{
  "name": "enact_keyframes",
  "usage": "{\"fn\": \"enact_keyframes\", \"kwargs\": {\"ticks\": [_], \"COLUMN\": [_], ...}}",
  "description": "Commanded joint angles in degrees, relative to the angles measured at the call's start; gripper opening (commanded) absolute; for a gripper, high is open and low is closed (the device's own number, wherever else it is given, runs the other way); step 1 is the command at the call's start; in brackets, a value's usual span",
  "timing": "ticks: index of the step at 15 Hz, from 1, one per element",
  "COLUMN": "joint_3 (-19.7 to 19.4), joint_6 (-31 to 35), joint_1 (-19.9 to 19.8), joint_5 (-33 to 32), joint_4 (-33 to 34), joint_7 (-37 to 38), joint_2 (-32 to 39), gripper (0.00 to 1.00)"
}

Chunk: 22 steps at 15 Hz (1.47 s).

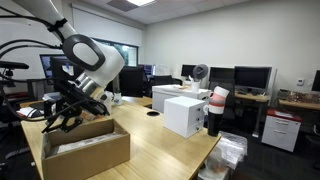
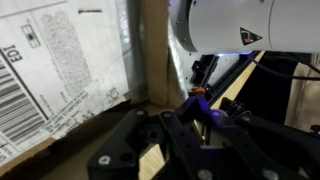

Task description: Close the cardboard box and position it nicely on the table top

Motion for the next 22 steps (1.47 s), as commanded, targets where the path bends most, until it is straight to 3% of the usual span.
{"fn": "enact_keyframes", "kwargs": {"ticks": [1, 5, 10, 12, 20, 21, 22], "joint_3": [-0.2, -0.6, -0.2, -0.1, 0.7, 0.9, -0.4], "joint_6": [-4.3, -4.0, 3.9, 8.7, 20.4, 19.9, 20.4], "joint_1": [-0.5, -0.8, -0.3, 0.0, 1.0, 1.3, 0.4], "joint_5": [0.1, -1.0, -7.4, -9.6, -5.8, -4.4, -1.6], "joint_4": [1.2, 1.2, 0.0, -1.1, -5.0, -5.1, -3.6], "joint_7": [-1.4, -1.3, -4.0, -8.5, -17.9, -16.7, -15.5], "joint_2": [0.1, -0.1, -1.6, -2.5, -5.8, -6.2, -5.5], "gripper": [0.04, 0.04, 0.04, 0.04, 0.04, 0.30, 0.31]}}
